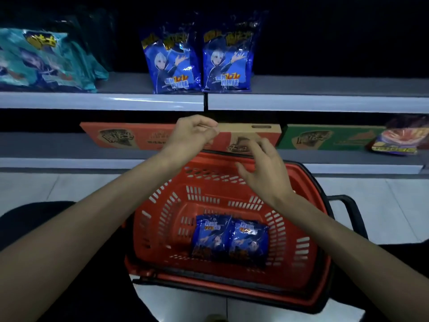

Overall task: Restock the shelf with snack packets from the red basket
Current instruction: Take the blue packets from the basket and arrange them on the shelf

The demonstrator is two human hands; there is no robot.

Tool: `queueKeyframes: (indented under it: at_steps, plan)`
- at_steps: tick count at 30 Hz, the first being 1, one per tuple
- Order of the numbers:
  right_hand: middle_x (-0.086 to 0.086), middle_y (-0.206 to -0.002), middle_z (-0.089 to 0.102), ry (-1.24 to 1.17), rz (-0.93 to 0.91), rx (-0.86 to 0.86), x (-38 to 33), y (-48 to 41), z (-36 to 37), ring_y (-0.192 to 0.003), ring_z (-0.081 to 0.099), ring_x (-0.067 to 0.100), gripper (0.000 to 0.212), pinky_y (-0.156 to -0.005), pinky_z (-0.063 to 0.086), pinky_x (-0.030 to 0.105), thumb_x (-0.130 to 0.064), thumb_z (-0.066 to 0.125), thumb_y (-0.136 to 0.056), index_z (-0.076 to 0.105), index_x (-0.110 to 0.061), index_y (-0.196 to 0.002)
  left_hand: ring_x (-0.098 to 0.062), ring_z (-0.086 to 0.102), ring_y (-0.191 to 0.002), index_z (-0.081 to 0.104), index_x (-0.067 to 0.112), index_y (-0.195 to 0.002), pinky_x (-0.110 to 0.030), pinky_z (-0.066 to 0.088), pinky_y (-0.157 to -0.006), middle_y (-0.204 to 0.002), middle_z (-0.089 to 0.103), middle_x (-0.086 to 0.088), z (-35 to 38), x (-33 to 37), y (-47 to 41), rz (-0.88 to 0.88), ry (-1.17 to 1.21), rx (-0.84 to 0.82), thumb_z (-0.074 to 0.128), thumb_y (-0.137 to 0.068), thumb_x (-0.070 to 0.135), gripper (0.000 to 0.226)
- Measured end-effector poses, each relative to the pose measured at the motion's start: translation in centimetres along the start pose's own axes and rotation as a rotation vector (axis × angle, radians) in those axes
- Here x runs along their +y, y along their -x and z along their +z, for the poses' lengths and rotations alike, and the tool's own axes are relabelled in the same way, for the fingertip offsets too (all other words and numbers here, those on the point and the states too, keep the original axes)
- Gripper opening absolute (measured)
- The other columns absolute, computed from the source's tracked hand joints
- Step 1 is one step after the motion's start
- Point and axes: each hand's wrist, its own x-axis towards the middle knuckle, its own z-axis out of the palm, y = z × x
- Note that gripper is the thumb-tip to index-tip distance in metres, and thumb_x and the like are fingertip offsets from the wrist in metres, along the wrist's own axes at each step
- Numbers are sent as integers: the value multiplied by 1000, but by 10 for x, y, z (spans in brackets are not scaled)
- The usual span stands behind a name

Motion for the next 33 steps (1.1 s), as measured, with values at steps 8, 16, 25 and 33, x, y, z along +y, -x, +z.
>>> queueKeyframes:
  at_steps: [8,16,25,33]
  plan:
    - [1,-120,60,59,158,-329,25,52,59,-112,61,25,36,-82,55,38,-27,71,-92,59,-20,-126,-26,73,-105,72,12,-114,-38,56,-83,-116,75,-12,10,-16,16,-121,-149,-142,70,-98,25,20]
    - [6,-121,68,161,253,-724,39,65,131,-107,67,29,37,-87,57,38,-23,68,-93,62,-19,-130,-19,73,-107,71,19,-118,-34,57,-91,-117,74,-2,4,-32,14,-231,-253,-288,68,-99,35,26]
    - [2,-98,63,198,413,-911,49,73,204,-89,60,23,24,-77,53,34,-23,67,-94,66,-11,-115,-14,72,-105,70,19,-118,-36,57,-96,-112,74,1,-6,-40,8,-245,-248,-340,66,-100,37,26]
    - [7,-128,62,248,401,-851,52,84,231,-132,46,32,26,-112,42,46,-27,75,-90,68,-15,-112,-18,73,-106,72,19,-115,-40,56,-97,-111,76,-1,-12,-47,7,-234,-293,-372,66,-100,35,23]
